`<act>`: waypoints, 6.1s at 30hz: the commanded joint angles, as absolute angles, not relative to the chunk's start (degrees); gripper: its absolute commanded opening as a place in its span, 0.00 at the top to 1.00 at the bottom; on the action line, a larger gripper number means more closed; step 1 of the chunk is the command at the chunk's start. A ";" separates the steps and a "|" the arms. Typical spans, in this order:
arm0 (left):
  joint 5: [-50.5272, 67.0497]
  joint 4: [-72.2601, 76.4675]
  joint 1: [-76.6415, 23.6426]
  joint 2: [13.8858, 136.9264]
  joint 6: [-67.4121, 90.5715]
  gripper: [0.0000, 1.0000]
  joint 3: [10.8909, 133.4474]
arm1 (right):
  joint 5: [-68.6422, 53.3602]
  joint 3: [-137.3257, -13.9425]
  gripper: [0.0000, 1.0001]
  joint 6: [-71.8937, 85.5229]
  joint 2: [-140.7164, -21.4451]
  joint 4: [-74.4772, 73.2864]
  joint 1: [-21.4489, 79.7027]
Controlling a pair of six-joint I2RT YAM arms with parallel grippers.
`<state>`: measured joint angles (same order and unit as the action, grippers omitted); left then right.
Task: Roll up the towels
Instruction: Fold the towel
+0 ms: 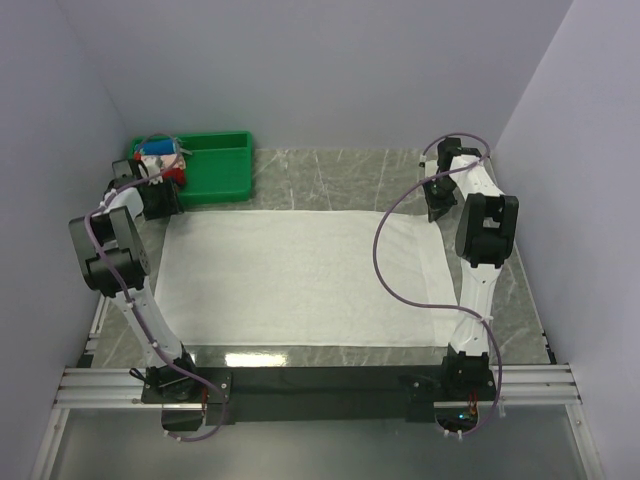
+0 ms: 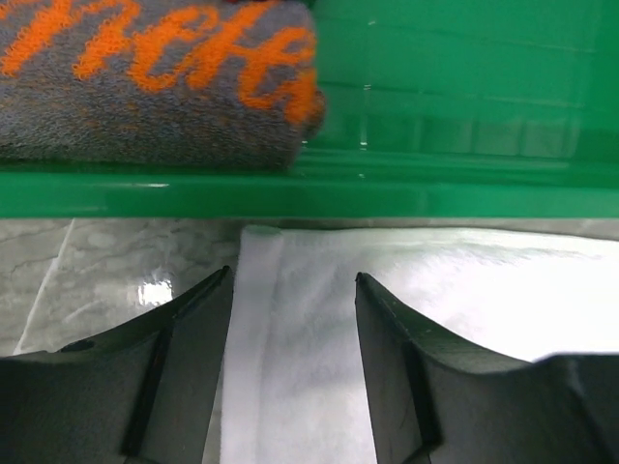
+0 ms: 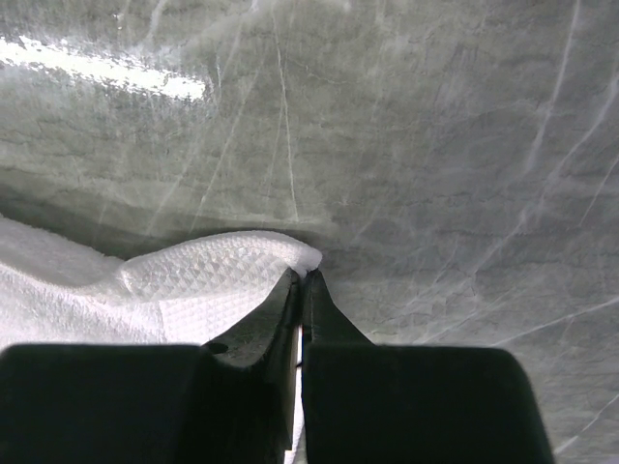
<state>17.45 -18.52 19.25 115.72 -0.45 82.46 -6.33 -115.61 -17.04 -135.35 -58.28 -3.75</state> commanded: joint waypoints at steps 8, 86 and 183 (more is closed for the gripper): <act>14.85 -17.14 19.51 119.97 -3.51 0.41 85.25 | -7.47 -117.25 1.00 -18.54 -135.17 -59.94 -3.34; 37.08 -33.74 26.63 116.20 -7.01 1.00 112.69 | -13.70 -116.39 1.00 -21.35 -116.56 -45.78 -7.47; 14.93 -55.37 29.88 113.81 -27.16 1.00 87.36 | -7.12 -80.42 1.00 -28.83 -113.55 -66.45 -9.76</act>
